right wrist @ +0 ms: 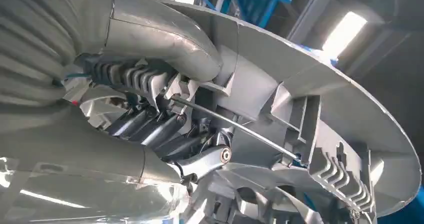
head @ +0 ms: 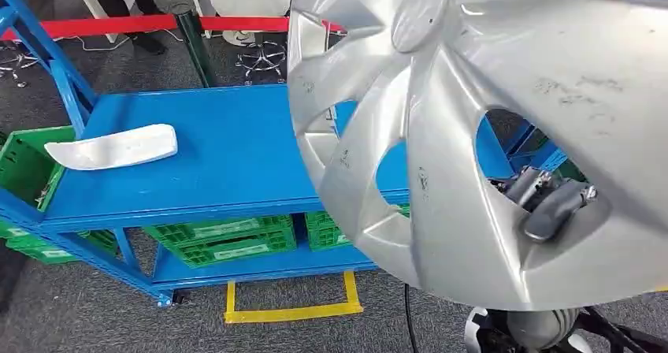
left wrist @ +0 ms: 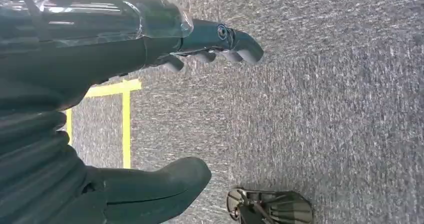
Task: Take the parts from the cabinet and place them on the table.
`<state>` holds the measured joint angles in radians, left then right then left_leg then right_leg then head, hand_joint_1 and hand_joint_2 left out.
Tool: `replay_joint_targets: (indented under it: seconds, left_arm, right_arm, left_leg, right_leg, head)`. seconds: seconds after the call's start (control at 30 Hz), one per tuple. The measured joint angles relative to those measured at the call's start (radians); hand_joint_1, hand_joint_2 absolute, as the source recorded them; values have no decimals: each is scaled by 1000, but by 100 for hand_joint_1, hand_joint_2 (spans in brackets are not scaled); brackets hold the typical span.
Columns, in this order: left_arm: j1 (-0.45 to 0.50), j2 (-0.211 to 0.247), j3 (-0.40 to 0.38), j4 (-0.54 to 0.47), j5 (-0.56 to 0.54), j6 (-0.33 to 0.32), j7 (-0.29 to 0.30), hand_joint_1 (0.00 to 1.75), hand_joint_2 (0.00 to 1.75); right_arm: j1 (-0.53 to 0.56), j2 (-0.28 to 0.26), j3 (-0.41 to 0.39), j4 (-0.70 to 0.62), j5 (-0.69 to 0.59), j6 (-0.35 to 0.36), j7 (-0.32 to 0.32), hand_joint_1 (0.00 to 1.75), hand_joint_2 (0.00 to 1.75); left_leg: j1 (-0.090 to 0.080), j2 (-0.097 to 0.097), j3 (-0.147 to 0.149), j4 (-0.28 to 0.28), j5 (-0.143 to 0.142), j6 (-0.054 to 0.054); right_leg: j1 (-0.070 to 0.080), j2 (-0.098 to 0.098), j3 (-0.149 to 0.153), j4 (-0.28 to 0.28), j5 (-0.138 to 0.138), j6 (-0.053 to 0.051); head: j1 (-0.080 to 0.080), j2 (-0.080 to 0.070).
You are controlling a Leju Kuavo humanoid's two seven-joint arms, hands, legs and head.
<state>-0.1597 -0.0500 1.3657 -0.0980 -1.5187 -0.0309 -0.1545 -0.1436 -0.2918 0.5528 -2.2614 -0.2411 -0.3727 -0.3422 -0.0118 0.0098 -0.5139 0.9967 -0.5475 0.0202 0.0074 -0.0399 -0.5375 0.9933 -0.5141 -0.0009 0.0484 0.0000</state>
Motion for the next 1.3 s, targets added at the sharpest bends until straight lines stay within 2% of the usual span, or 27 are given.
replay_joint_targets:
  seconds: [0.4,0.8,1.03,1.2,1.3]
  left_arm:
    - [-2,-3,25,0,0,4,-34,0,175]
    - [-3,-3,33,0,-1,6,-39,0,175]
    - [-3,-14,34,0,-8,16,-71,0,175]
    - [-3,-20,34,0,-10,20,-72,0,175]
    - [-3,-21,34,0,-11,21,-72,0,175]
  right_arm:
    - [121,0,-15,3,-47,21,-26,175,175]
    - [157,0,-23,19,-63,30,-43,175,175]
    - [159,0,-45,28,-64,37,-40,175,175]
    - [162,0,-58,31,-72,37,-35,175,175]
    - [162,0,-63,31,-72,37,-35,175,175]
  left_leg:
    - [0,-1,-1,0,0,0]
    - [0,0,0,0,0,0]
    - [0,2,0,0,0,0]
    - [-5,3,0,2,-3,3]
    - [-9,4,-1,4,-4,8]
  right_leg:
    - [0,-1,0,0,-1,0]
    - [0,0,0,0,-1,0]
    - [0,0,0,0,-1,0]
    - [-5,0,0,-1,1,2]
    - [-7,0,0,-1,2,7]
  head:
    - [0,0]
    - [0,0]
    - [-1,0]
    - [-3,0]
    - [-3,0]
